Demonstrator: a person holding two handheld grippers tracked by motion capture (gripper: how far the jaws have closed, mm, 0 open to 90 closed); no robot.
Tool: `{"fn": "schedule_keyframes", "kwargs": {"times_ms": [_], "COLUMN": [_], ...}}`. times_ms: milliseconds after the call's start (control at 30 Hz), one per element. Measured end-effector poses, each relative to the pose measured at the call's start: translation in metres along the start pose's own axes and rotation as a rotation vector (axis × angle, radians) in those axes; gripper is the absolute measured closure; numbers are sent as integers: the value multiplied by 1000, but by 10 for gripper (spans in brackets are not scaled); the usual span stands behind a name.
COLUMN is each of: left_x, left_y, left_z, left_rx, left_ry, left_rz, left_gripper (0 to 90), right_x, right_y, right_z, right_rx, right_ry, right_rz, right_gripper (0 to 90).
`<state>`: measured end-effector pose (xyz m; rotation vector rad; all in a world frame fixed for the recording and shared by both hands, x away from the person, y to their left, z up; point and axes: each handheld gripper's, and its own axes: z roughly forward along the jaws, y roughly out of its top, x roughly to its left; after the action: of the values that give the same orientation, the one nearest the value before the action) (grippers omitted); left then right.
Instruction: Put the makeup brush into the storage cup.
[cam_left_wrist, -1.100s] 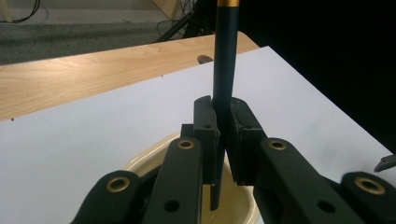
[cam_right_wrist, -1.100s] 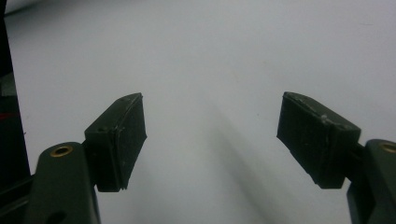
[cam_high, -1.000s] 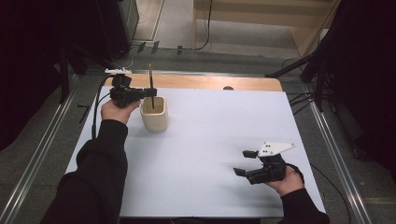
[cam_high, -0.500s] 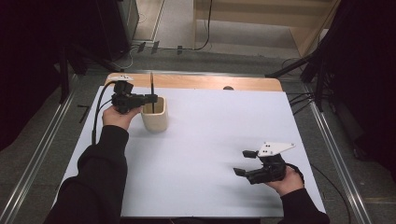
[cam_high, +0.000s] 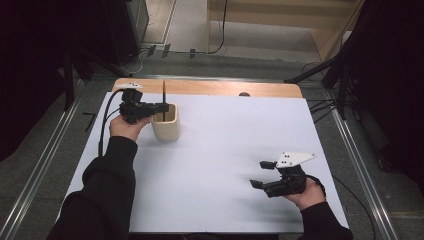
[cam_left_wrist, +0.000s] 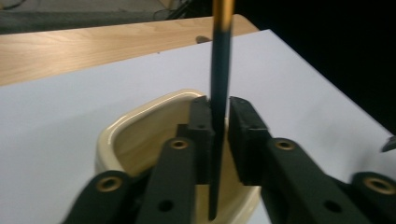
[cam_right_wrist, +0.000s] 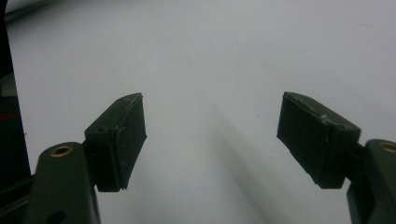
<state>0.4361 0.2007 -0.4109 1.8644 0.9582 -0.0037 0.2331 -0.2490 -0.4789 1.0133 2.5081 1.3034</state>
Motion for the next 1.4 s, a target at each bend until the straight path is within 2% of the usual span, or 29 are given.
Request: {"fn": "schedule_keyframes", "kwargs": {"times_ms": [67,100,167,267,700,933,1400], "left_x": [-2,-4,-6,-5,-2,4,5], "left_y": [2,3,4,4,-2,-8,-23], "left_z": [-5,-8,-11,-16,-32,-40,-56], "left_rx": [-14,-18,-9,6,20,26,53], "left_ry": [-2,16,40,26,22,21,28], "left_rz": [-19,-10,7,-16,-33,-69,-70], "left_gripper": [578,535,466,411,355,336,323], "right_x": [0,0,0,0,-1,0,0], "right_y": [0,0,0,0,0,0,-1], "right_z": [0,0,0,0,0,1,1], "right_rx": [-2,-2,-1,0,1,3,9], "right_ry": [3,4,4,4,-2,1,-2], "right_rz": [-1,0,2,2,2,1,4], "right_gripper": [243,243,243,243,243,243,243]}}
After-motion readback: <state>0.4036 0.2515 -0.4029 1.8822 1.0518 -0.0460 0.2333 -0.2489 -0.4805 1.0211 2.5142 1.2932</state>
